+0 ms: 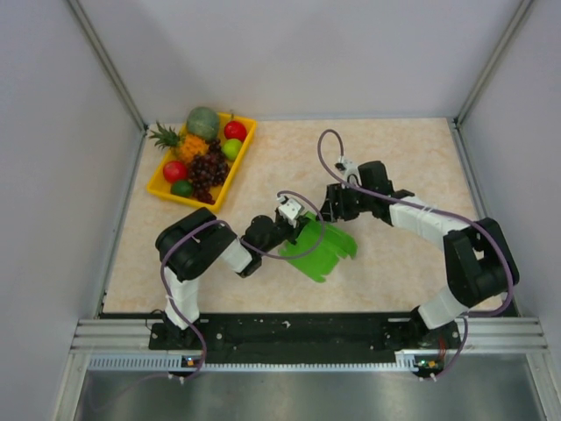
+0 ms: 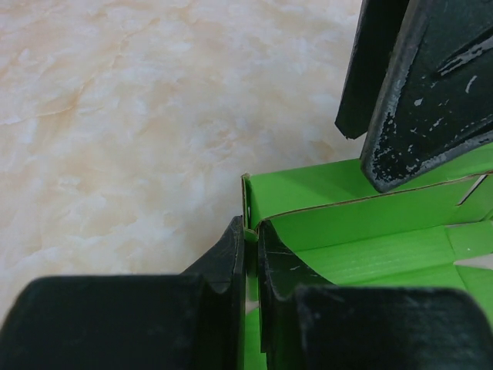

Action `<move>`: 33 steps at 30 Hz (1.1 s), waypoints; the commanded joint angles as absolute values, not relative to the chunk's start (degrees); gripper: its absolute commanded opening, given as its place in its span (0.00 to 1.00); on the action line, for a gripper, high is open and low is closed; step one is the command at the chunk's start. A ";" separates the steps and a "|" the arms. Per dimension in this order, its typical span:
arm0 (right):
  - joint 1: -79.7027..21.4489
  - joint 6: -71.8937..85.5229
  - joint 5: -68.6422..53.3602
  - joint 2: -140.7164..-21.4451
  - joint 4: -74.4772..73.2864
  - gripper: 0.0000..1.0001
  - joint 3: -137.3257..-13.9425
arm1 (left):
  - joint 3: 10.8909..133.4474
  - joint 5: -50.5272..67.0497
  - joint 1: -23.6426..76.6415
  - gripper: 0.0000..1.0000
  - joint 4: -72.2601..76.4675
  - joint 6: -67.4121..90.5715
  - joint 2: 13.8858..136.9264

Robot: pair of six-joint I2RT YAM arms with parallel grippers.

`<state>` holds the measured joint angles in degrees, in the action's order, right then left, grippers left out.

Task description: Fold the paper box

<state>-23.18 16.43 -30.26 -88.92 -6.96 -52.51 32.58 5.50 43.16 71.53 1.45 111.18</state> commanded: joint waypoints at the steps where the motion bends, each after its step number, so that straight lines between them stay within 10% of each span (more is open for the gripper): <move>1: -23.20 13.45 -30.85 -90.00 -7.03 0.57 -54.58 | 31.91 4.67 43.15 0.00 72.25 0.53 111.97; 21: -26.54 12.31 -27.86 -86.83 -7.73 0.39 -49.22 | 34.89 -13.18 49.40 0.00 66.80 -3.87 112.68; 33: -27.77 10.99 -25.93 -86.92 -7.65 0.25 -49.75 | 32.35 -8.00 49.04 0.37 63.64 -1.84 109.25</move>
